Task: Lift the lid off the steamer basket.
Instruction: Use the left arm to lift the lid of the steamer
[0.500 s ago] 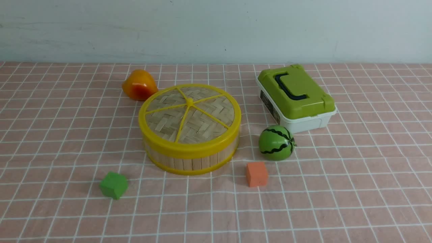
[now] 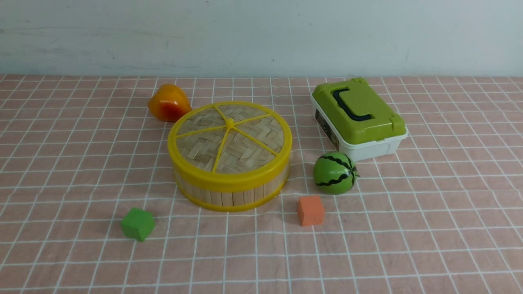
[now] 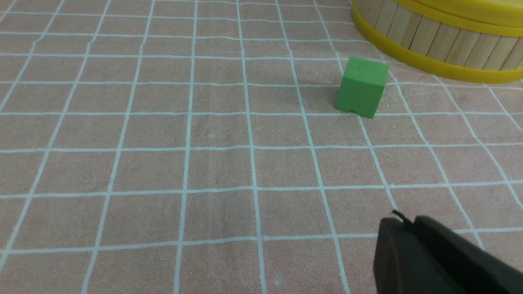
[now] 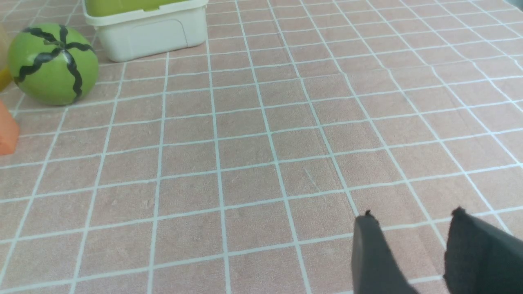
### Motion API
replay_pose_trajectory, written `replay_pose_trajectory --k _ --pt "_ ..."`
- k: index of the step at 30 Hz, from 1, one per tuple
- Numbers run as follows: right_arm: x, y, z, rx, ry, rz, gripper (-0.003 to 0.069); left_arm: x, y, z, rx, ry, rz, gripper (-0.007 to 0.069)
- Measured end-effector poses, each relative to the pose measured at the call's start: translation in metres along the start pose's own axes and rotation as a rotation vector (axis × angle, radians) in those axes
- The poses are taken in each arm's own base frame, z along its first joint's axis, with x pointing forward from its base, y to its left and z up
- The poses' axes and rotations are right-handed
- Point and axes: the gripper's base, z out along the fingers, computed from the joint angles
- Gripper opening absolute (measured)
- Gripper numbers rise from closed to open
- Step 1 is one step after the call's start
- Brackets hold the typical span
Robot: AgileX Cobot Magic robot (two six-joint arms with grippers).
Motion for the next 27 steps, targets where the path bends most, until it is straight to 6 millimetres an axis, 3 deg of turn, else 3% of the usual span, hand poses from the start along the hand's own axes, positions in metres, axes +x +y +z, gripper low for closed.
replay_pose_trajectory --k 27 --pt "0.0 0.0 0.0 0.0 0.0 0.0 0.0241 -0.0017 0.0002 0.0 -0.003 -0.018 0.011 0.0043"
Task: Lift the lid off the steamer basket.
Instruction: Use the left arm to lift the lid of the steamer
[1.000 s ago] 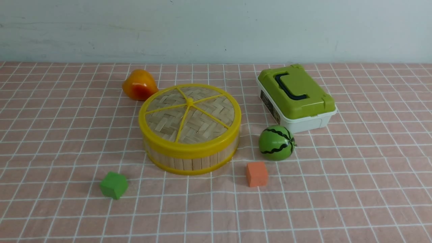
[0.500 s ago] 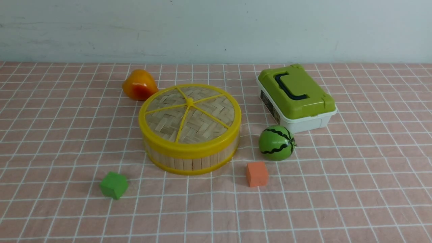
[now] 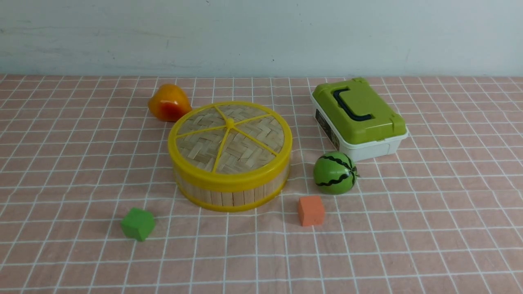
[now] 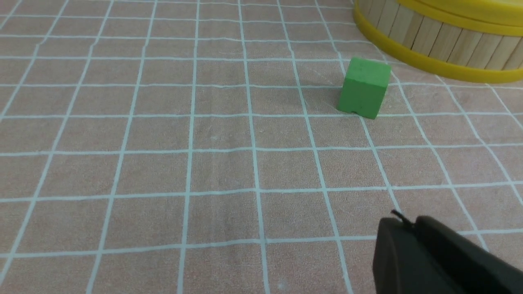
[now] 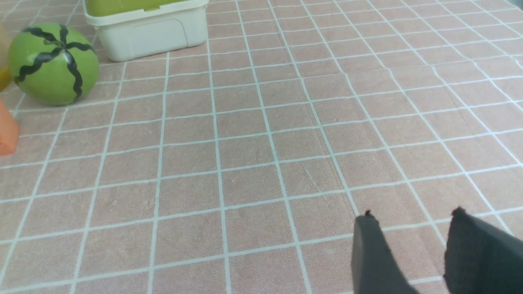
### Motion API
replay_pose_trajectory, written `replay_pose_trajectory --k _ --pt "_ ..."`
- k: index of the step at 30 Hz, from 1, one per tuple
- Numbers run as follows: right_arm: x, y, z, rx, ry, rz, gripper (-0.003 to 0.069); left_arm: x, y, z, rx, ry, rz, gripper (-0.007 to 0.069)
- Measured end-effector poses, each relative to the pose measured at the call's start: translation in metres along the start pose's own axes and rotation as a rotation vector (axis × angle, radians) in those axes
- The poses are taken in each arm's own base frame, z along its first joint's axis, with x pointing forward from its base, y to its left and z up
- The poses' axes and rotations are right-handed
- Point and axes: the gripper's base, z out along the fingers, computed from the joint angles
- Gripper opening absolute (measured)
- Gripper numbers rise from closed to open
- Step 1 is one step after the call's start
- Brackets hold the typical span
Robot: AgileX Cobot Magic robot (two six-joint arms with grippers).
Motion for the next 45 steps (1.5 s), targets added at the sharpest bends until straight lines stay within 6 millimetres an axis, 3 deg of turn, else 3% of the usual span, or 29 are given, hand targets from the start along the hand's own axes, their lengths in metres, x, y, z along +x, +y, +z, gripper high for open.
replay_pose_trajectory --k 8,9,15,16,19,22,23,25,26,27,30,34,38,41,42,44,45 --pt "0.0 0.0 0.0 0.0 0.0 0.0 0.0241 -0.041 -0.004 -0.01 0.048 -0.476 0.0 0.005" --pt "0.0 0.0 0.0 0.0 0.0 0.0 0.0241 -0.052 -0.005 -0.017 0.062 -0.615 0.0 0.005" --pt "0.0 0.0 0.0 0.0 0.0 0.0 0.0241 -0.072 -0.007 -0.037 0.121 -0.926 -0.056 0.0056" --pt "0.0 0.0 0.0 0.0 0.0 0.0 0.0241 -0.079 -0.008 -0.046 0.173 -1.05 -0.116 0.0057" --pt "0.0 0.0 0.0 0.0 0.0 0.0 0.0241 -0.088 -0.009 -0.057 0.216 -1.144 -0.155 0.0057" --pt "0.0 0.0 0.0 0.0 0.0 0.0 0.0241 -0.132 -0.013 -0.092 0.234 -1.213 -0.172 0.0058" --pt "0.0 0.0 0.0 0.0 0.0 0.0 0.0241 -0.138 -0.014 -0.097 0.233 -1.208 -0.172 0.0058" --pt "0.0 0.0 0.0 0.0 0.0 0.0 0.0241 -0.175 -0.018 -0.115 0.208 -1.11 -0.165 0.0057" --pt "0.0 0.0 0.0 0.0 0.0 0.0 0.0241 -0.181 -0.019 -0.119 0.209 -1.116 -0.165 0.0057" --pt "0.0 0.0 0.0 0.0 0.0 0.0 0.0241 -0.204 -0.022 -0.121 0.197 -1.037 -0.168 0.0057" --pt "0.0 0.0 0.0 0.0 0.0 0.0 0.0241 -0.232 -0.025 -0.104 0.176 -0.921 -0.167 0.0057" --pt "0.0 0.0 0.0 0.0 0.0 0.0 0.0241 -0.252 -0.027 -0.035 0.137 -0.647 -0.212 0.0057" --pt "0.0 0.0 0.0 0.0 0.0 0.0 0.0241 -0.246 -0.03 0.041 0.066 -0.168 -0.251 0.0057" --pt "0.0 0.0 0.0 0.0 0.0 0.0 0.0241 -0.242 -0.037 0.079 0.045 0.106 -0.192 0.0057" --pt "0.0 0.0 0.0 0.0 0.0 0.0 0.0241 -0.242 -0.037 0.081 0.045 0.124 -0.192 0.0057" --pt "0.0 0.0 0.0 0.0 0.0 0.0 0.0241 -0.239 -0.053 0.117 0.077 0.365 -0.153 0.0057" --pt "0.0 0.0 0.0 0.0 0.0 0.0 0.0241 -0.238 -0.054 0.122 0.078 0.388 -0.149 0.0057"
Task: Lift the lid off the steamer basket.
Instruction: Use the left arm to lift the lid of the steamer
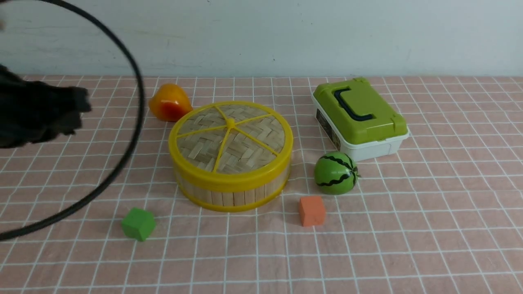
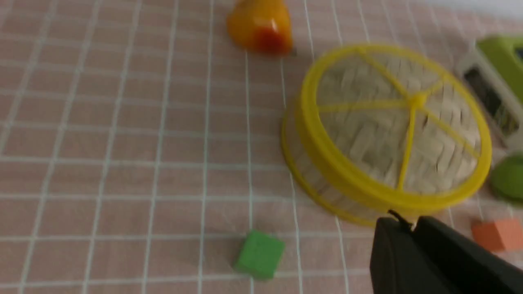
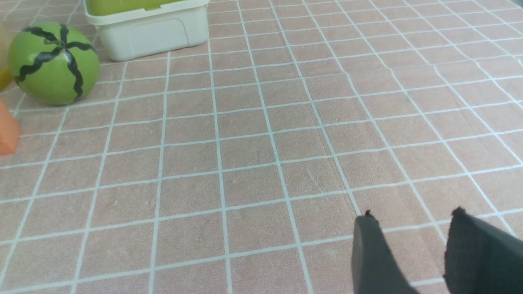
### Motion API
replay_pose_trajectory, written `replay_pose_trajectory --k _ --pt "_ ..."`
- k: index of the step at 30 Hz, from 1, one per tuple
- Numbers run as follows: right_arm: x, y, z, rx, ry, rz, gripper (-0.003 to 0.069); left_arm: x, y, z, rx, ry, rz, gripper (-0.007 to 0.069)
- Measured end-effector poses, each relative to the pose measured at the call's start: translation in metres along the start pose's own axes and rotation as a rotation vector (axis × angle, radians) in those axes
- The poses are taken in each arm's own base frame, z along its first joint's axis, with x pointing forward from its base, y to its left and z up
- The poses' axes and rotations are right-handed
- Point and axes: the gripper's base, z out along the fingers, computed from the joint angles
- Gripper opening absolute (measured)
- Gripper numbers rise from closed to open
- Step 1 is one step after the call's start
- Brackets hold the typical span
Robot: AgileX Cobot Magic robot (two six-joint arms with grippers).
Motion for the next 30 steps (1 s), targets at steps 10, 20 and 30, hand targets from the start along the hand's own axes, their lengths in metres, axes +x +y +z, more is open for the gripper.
replay_pose_trajectory --k 10,20,30 --pt "0.0 0.0 0.0 0.0 0.0 0.0 0.0241 -0.028 -0.067 0.11 0.079 0.249 0.162 0.0066" --pt "0.0 0.0 0.0 0.0 -0.001 0.0 0.0241 -0.054 -0.094 0.186 0.027 0.175 0.327 0.0206" --pt "0.0 0.0 0.0 -0.001 -0.001 0.003 0.0241 -0.055 -0.096 0.231 0.008 0.117 0.392 0.0389"
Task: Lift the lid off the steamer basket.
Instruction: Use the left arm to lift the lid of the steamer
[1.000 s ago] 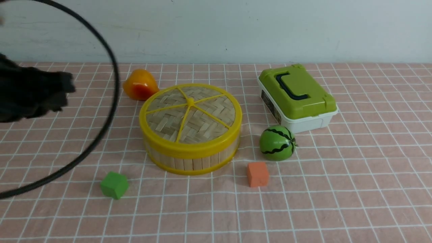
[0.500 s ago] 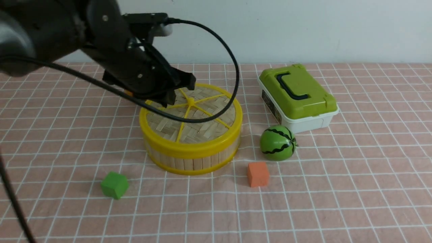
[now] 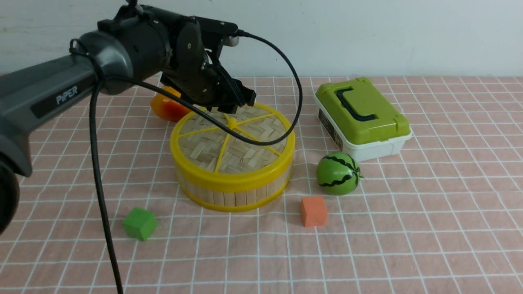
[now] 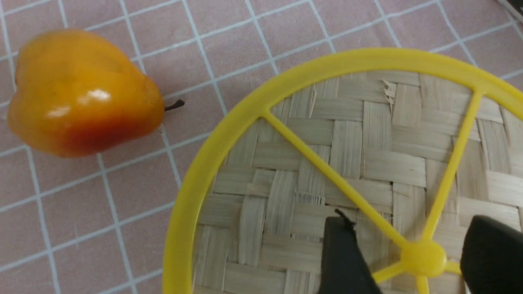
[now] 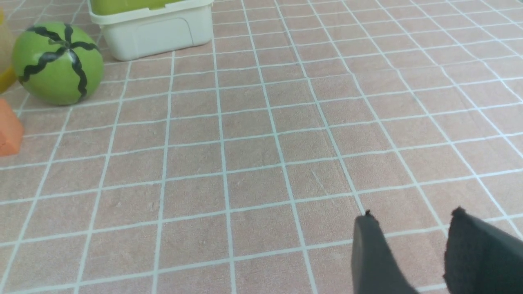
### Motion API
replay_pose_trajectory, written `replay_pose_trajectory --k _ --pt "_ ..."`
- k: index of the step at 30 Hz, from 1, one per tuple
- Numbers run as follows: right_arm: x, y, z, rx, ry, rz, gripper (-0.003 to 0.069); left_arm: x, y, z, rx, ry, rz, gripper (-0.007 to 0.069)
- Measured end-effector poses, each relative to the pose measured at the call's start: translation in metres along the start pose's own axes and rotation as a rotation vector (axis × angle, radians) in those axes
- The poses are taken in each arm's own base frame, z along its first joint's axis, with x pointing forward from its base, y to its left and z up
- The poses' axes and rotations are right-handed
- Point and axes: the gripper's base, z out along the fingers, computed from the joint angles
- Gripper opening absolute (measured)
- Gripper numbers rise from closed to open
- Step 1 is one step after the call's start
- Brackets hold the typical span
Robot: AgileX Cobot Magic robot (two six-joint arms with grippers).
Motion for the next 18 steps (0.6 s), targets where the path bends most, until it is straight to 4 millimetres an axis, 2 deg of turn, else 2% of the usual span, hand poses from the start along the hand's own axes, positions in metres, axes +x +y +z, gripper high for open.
replay_pose_trajectory --k 6,13,18 --pt "0.0 0.0 0.0 0.0 0.0 0.0 0.0241 0.007 -0.016 0.013 0.017 0.016 0.09 0.039" --pt "0.0 0.0 0.0 0.0 0.0 0.0 0.0241 0.014 -0.02 0.026 0.002 0.045 0.137 0.0388" --pt "0.0 0.0 0.0 0.0 0.0 0.0 0.0241 0.014 -0.02 0.025 -0.006 0.051 0.148 0.034"
